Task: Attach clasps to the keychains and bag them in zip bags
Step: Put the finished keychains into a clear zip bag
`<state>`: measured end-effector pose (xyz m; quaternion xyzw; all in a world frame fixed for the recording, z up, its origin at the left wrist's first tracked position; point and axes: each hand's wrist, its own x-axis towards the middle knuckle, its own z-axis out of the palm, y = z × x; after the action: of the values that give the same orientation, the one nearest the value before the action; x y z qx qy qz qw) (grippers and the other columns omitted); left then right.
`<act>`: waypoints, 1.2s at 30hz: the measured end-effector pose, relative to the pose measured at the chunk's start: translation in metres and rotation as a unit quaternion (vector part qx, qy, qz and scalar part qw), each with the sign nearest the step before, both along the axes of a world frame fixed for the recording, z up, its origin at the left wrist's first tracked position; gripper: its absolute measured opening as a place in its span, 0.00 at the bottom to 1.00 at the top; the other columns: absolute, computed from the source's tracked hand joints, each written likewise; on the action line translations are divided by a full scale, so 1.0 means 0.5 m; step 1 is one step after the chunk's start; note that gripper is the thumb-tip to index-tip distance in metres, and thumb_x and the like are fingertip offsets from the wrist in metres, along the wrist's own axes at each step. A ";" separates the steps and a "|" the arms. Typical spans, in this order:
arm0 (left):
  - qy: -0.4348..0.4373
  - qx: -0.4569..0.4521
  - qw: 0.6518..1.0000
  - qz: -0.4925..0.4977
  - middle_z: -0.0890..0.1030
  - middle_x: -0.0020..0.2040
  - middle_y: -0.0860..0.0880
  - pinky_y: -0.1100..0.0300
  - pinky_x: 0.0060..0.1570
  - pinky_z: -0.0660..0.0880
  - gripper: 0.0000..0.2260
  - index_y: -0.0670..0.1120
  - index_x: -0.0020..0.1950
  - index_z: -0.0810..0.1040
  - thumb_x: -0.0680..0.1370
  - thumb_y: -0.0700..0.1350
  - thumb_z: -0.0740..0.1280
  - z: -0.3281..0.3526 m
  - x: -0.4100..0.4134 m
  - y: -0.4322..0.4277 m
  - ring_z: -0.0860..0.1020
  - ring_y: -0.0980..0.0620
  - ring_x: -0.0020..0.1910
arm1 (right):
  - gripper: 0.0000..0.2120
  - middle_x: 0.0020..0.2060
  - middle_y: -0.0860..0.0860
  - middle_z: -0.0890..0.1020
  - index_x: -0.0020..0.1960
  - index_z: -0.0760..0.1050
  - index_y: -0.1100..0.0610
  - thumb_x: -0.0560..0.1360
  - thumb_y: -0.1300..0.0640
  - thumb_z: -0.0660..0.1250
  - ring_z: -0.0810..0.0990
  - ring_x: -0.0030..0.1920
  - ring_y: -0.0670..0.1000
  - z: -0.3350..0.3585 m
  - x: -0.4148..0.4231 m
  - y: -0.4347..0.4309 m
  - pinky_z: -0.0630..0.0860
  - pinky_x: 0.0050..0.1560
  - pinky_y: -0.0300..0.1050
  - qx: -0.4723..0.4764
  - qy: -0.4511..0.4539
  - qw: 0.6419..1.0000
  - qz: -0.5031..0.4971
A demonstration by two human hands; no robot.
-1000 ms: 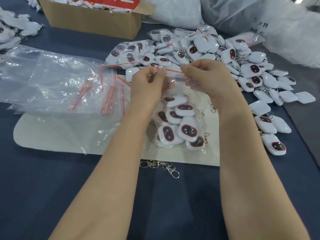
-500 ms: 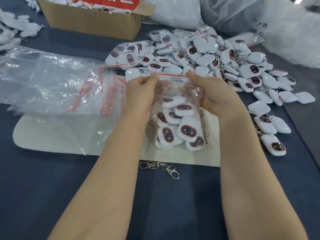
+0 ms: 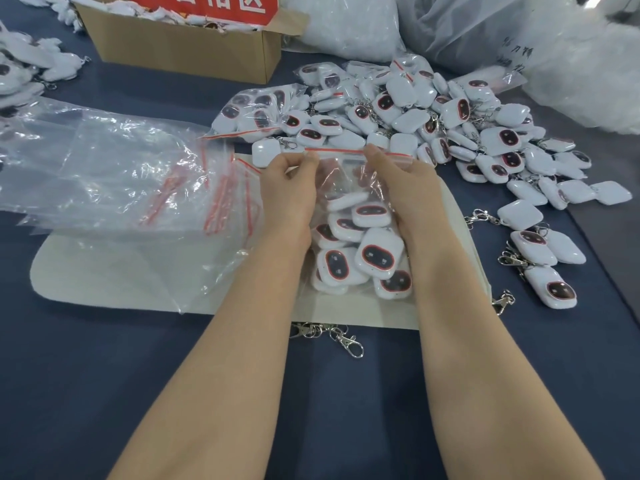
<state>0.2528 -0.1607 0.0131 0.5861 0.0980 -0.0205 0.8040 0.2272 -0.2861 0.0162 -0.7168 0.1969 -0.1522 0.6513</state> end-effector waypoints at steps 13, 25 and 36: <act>0.000 0.022 0.997 -0.071 0.82 0.39 0.46 0.41 0.56 0.77 0.07 0.46 0.37 0.79 0.76 0.40 0.69 -0.008 0.005 -0.009 0.80 0.45 0.43 | 0.11 0.30 0.49 0.84 0.39 0.83 0.60 0.75 0.54 0.70 0.81 0.32 0.46 -0.004 0.001 -0.003 0.76 0.38 0.39 0.009 -0.024 0.999 0.022; 0.020 0.026 0.998 -0.047 0.83 0.49 0.41 0.44 0.54 0.78 0.10 0.39 0.52 0.80 0.75 0.44 0.70 -0.009 0.008 -0.003 0.82 0.41 0.49 | 0.09 0.35 0.52 0.86 0.40 0.83 0.59 0.74 0.54 0.72 0.85 0.38 0.52 -0.015 0.022 0.008 0.81 0.44 0.46 0.008 -0.023 0.999 0.030; 0.004 0.043 0.998 -0.037 0.83 0.38 0.46 0.52 0.46 0.80 0.03 0.44 0.41 0.80 0.74 0.42 0.70 -0.008 0.011 -0.006 0.82 0.48 0.38 | 0.12 0.40 0.60 0.85 0.41 0.83 0.62 0.72 0.52 0.73 0.84 0.42 0.61 -0.012 0.025 0.012 0.79 0.54 0.62 0.072 -0.018 0.996 0.058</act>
<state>0.2584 -0.1635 0.0089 0.6233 0.0798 -0.0482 0.7764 0.2397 -0.2800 0.0102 -0.6755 0.1535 -0.1122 0.7124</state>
